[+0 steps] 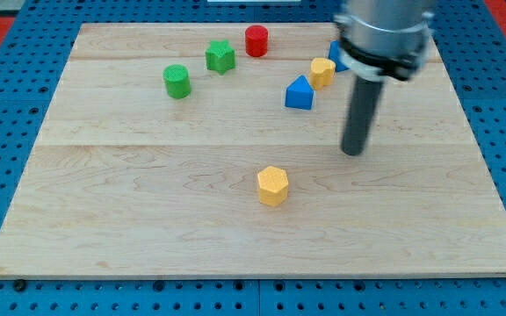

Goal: Move the yellow hexagon to the center

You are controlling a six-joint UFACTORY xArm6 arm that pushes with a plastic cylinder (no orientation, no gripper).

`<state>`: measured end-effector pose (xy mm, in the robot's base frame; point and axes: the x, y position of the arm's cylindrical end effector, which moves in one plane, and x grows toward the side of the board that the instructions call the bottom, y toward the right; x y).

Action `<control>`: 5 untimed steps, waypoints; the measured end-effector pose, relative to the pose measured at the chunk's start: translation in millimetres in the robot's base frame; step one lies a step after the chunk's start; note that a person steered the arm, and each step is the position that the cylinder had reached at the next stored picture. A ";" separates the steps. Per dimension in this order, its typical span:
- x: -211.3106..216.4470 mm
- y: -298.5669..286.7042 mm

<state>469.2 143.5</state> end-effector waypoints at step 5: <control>24.1 -138.9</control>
<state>493.4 4.6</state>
